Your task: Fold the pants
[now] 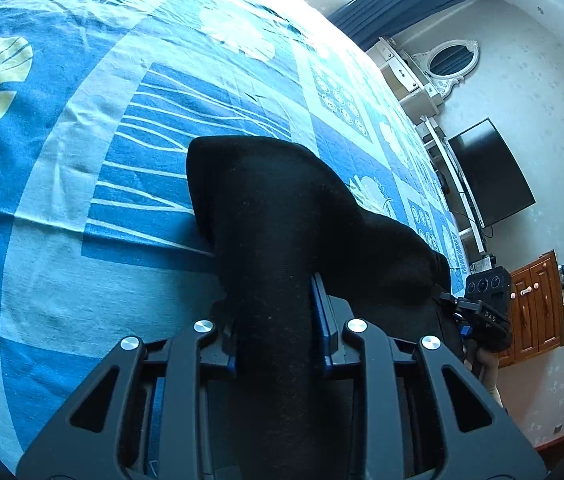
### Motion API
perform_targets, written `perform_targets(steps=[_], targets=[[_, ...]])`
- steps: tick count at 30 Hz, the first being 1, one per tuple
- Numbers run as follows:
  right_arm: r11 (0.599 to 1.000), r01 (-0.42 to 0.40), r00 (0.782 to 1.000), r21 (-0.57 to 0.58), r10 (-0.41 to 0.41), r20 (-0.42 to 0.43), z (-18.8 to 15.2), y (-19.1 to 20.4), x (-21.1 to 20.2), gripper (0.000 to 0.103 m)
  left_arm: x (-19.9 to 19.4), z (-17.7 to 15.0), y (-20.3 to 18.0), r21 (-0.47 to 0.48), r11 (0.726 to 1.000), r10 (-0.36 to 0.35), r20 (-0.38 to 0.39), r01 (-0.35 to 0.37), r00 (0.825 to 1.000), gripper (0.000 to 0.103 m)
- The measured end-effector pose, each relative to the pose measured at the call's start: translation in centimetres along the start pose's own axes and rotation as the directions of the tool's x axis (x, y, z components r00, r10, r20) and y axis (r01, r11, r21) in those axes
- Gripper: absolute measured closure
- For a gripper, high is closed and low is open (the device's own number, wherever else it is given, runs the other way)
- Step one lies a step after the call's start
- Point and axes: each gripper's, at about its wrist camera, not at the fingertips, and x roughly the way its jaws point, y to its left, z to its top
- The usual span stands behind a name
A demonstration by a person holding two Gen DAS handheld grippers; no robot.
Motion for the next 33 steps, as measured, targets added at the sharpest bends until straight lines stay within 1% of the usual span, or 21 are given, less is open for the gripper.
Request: perform_targets(steps=[10, 12, 13, 14, 15, 16, 17, 18, 19, 23, 26, 30, 33], targets=[[1.000, -0.001, 1.000, 0.002, 0.001, 0.003, 0.0, 0.3, 0.0, 0.076, 0.0, -0.4, 0.6, -0.013, 1.000, -0.024, 0.012, 0.024, 1.000, 0.072], [1.000, 0.000, 1.000, -0.001, 0.000, 0.004, 0.0, 0.4, 0.0, 0.073, 0.0, -0.4, 0.5, 0.003, 1.000, -0.012, 0.019, 0.012, 1.000, 0.063], [1.000, 0.003, 1.000, -0.001, -0.003, 0.005, 0.0, 0.5, -0.1, 0.069, -0.1, -0.5, 0.4, 0.012, 1.000, -0.002, 0.027, 0.001, 1.000, 0.050], [1.000, -0.008, 1.000, -0.003, 0.008, 0.005, 0.0, 0.5, -0.2, 0.066, -0.3, -0.5, 0.4, 0.020, 1.000, -0.015, 0.033, 0.014, 0.999, 0.042], [1.000, -0.013, 1.000, 0.005, 0.013, 0.003, 0.0, 0.4, -0.3, 0.060, -0.5, -0.7, 0.4, 0.026, 0.999, -0.032, 0.037, 0.031, 0.999, 0.039], [1.000, -0.024, 1.000, 0.015, 0.024, 0.002, -0.1, 0.3, -0.6, 0.054, -0.7, -0.9, 0.4, 0.030, 0.998, -0.047, 0.041, 0.046, 0.998, 0.032], [0.999, -0.035, 0.999, 0.025, 0.035, 0.005, -0.2, 0.3, -1.0, 0.050, -0.9, -1.2, 0.5, 0.031, 0.998, -0.059, 0.043, 0.058, 0.997, 0.027], [0.998, -0.051, 0.999, 0.032, 0.050, 0.015, -0.3, 0.3, -1.7, 0.042, -1.2, -1.5, 0.6, 0.030, 0.997, -0.068, 0.039, 0.066, 0.997, 0.025], [0.997, -0.062, 0.998, 0.039, 0.061, 0.029, -0.5, 0.3, -2.4, 0.037, -1.4, -1.9, 0.7, 0.026, 0.997, -0.074, 0.033, 0.073, 0.997, 0.024], [0.991, -0.108, 0.993, 0.085, 0.103, 0.066, -2.1, -0.1, -5.2, 0.031, -2.7, -4.3, 1.1, -0.012, 0.990, -0.138, 0.004, 0.138, 0.990, 0.022], [0.992, -0.094, 0.994, 0.083, 0.089, 0.061, -3.9, 0.1, -6.3, 0.029, -3.4, -6.4, 0.6, -0.020, 0.983, -0.180, -0.019, 0.180, 0.983, 0.020], [0.989, -0.099, 0.995, 0.106, 0.096, 0.033, -5.8, 0.4, -5.9, 0.026, -3.5, -8.4, -0.1, -0.030, 0.976, -0.217, -0.047, 0.216, 0.975, 0.017], [0.992, -0.081, 0.997, 0.092, 0.080, 0.006, -6.7, 0.9, -4.8, 0.026, -3.2, -8.8, -0.5, -0.026, 0.977, -0.213, -0.049, 0.212, 0.976, 0.016]])
